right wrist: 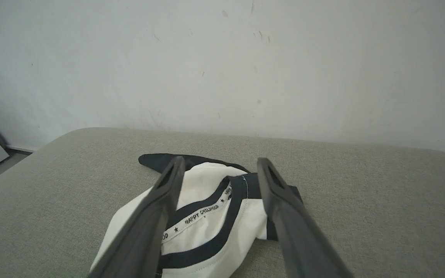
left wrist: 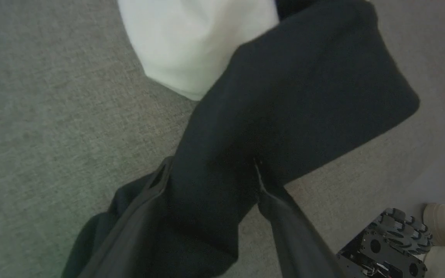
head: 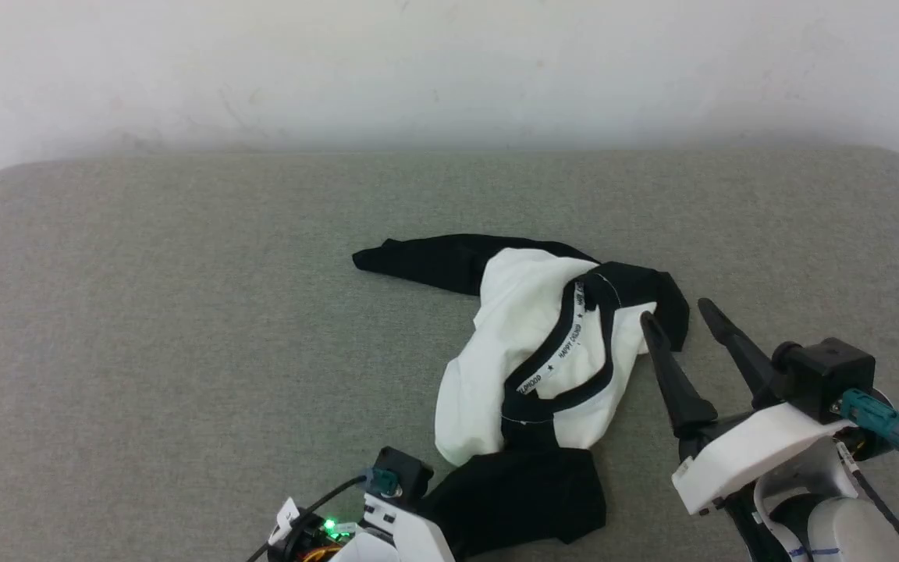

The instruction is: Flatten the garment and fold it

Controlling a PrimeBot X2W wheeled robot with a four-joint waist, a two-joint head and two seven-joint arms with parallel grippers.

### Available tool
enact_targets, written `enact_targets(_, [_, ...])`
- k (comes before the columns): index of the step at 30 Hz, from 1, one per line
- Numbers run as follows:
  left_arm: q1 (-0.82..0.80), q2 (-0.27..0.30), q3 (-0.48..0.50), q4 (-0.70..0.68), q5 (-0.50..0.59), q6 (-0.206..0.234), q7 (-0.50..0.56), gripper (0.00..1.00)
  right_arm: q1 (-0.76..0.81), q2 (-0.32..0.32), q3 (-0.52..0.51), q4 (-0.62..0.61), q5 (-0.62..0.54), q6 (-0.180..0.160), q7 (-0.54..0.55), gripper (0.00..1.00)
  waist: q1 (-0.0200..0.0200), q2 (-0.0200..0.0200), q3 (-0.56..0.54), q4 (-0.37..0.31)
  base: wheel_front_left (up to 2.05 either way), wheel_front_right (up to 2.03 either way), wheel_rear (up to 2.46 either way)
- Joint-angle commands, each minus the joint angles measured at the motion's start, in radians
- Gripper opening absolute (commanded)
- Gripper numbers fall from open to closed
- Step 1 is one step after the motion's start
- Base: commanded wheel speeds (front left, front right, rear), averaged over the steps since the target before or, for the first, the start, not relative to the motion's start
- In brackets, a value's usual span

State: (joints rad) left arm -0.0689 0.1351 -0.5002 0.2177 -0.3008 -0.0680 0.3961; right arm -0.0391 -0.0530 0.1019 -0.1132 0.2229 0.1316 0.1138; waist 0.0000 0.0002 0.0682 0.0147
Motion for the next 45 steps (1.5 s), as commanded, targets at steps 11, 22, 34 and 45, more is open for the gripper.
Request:
enact_targets(11, [-0.005, 0.004, 0.134, -0.06, -0.074, 0.105, -0.049, 0.0, -0.01, 0.003, 0.001, 0.008, 0.017, -0.001, -0.005, 1.0, 0.0, -0.0002, 0.032, -0.028, 0.0, 0.0, 0.0])
enact_targets(22, [0.053, 0.097, 0.542, -0.152, -0.134, 0.344, -0.299, 0.0, -0.01, 0.003, -0.071, 0.039, 0.011, -0.001, 0.008, 1.0, 0.0, -0.0002, 0.051, 0.0, 0.0, 0.0, 0.0])
enact_targets(34, [0.118, 0.037, 0.544, -0.083, -0.194, 0.319, -0.331, 1.0, -0.033, 0.003, -0.197, 0.107, -0.052, -0.001, 0.101, 1.0, 0.0, -0.0002, 0.065, 0.058, 0.0, 0.0, 0.0])
enact_targets(45, [0.035, -0.017, 0.469, -0.104, -0.09, 0.2, -0.651, 1.0, -0.231, 0.003, -0.25, 0.319, -0.155, -0.001, 0.145, 1.0, 0.0, -0.0002, 0.113, 0.135, 0.0, 0.0, 0.0])
